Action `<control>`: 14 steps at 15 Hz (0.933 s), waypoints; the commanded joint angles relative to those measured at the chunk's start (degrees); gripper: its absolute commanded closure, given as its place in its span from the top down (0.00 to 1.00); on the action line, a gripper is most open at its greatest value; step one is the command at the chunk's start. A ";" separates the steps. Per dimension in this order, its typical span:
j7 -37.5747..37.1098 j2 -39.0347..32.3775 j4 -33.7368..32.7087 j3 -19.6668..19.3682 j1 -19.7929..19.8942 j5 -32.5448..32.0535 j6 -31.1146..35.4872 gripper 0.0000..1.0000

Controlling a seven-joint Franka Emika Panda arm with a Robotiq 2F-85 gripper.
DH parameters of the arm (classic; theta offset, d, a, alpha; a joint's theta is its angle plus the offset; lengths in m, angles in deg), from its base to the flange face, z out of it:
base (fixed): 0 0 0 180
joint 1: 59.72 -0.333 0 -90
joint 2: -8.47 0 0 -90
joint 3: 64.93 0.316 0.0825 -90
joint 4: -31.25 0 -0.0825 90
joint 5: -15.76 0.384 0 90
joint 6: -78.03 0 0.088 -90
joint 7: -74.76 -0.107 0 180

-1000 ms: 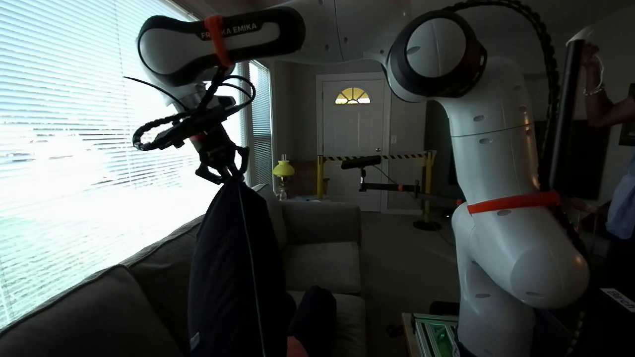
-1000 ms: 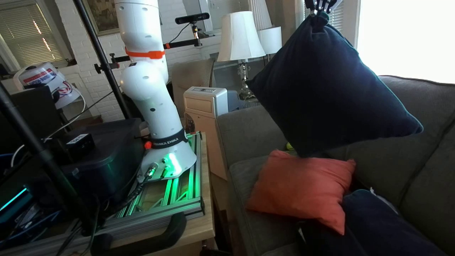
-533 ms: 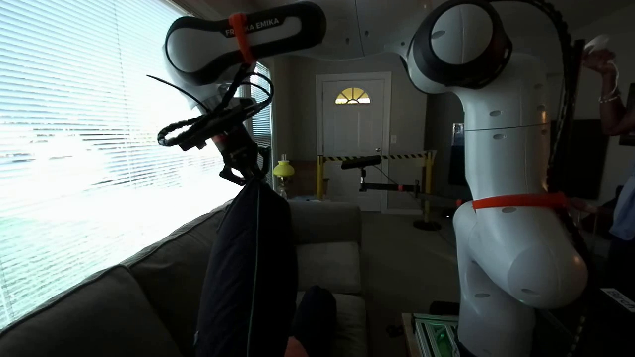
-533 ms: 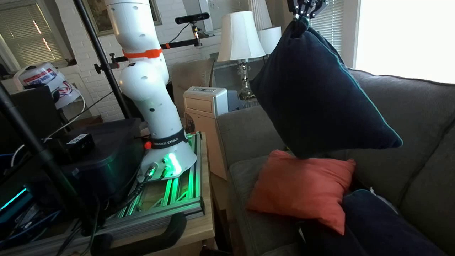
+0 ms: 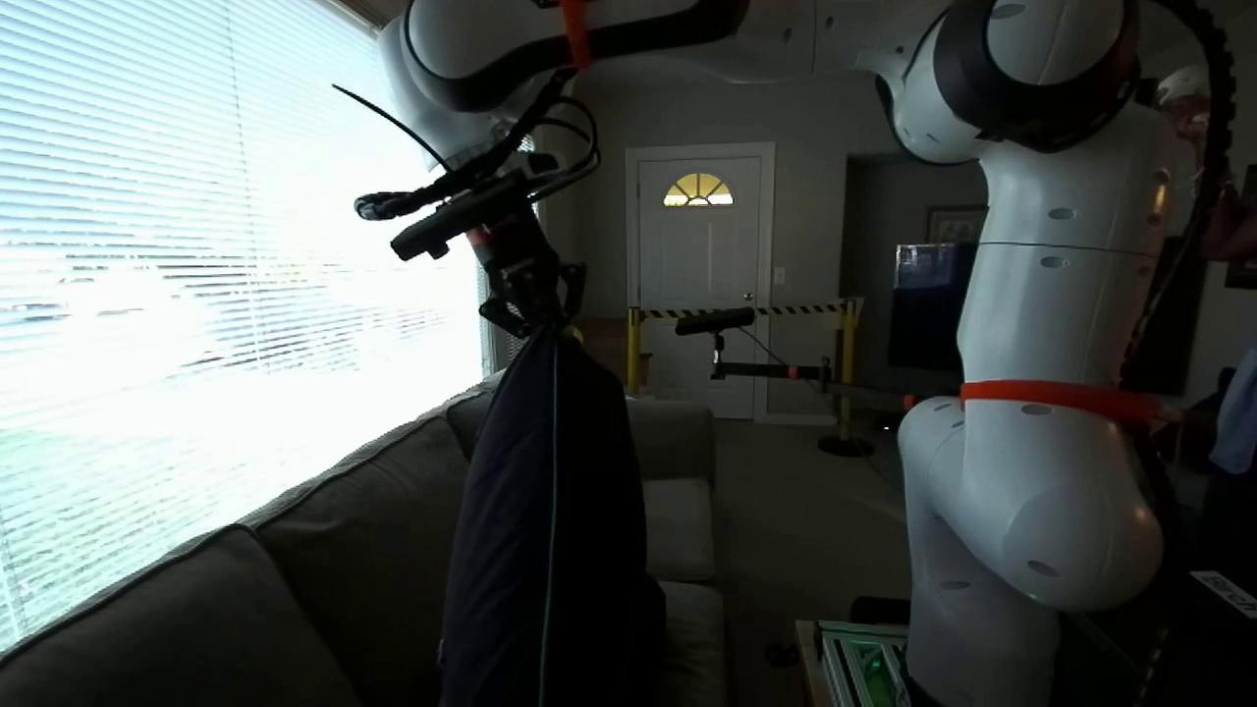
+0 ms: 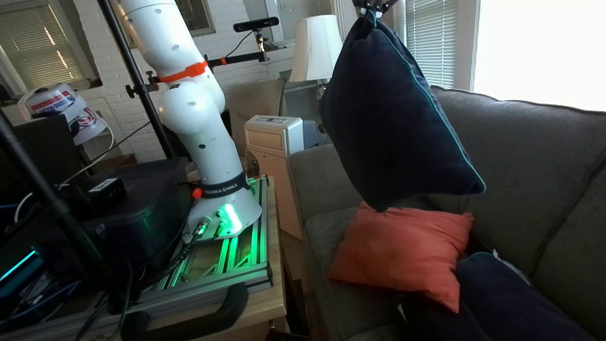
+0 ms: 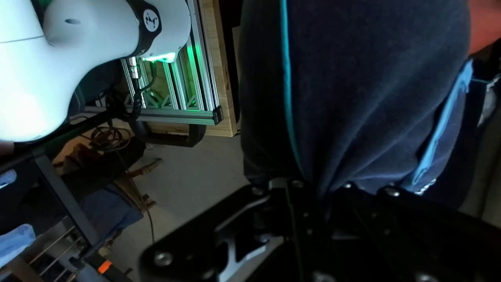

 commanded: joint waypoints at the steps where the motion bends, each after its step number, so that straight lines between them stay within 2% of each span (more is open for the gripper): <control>1: -3.75 5.13 3.76 1.17 1.95 0.78 0.04 0.02; 5: 0.49 3.03 7.45 0.63 3.25 -0.02 -2.12 0.02; 9: 4.73 -2.40 11.72 -0.49 4.36 1.28 0.77 0.02; 14: 4.03 -12.74 11.20 -0.59 4.13 0.31 7.59 0.02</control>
